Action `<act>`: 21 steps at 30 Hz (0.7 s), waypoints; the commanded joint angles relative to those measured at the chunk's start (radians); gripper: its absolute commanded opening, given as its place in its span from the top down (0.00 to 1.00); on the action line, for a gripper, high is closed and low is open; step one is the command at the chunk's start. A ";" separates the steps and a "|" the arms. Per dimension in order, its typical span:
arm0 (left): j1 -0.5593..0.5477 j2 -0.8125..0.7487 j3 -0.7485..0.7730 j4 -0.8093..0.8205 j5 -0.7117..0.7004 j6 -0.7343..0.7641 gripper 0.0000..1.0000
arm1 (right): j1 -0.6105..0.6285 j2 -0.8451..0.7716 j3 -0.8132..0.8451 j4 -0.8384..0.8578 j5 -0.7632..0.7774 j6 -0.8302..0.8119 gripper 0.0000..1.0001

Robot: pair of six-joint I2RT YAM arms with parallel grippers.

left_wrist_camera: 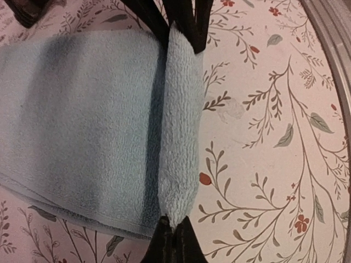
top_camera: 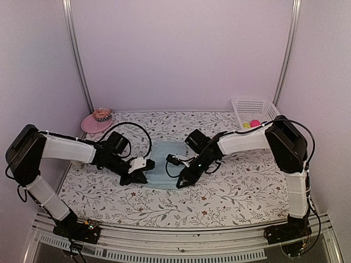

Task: Roll the towels
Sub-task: Roll the towel at the center of the board.

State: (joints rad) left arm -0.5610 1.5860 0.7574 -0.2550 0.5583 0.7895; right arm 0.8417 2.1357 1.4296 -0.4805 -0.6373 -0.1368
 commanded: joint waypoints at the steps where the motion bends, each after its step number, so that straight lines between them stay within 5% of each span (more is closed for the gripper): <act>1: -0.004 0.053 0.034 -0.024 -0.044 -0.054 1.00 | -0.006 -0.012 0.017 -0.009 0.031 -0.002 0.75; 15: 0.010 0.120 0.095 -0.026 -0.102 -0.128 1.00 | -0.008 -0.053 0.018 0.013 0.125 0.027 0.74; 21: 0.012 0.121 0.100 -0.033 -0.099 -0.132 1.00 | -0.009 -0.118 -0.023 0.044 0.147 0.044 0.58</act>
State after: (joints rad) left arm -0.5556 1.6955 0.8387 -0.2680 0.4721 0.6682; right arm 0.8417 2.1044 1.4315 -0.4721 -0.5278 -0.1070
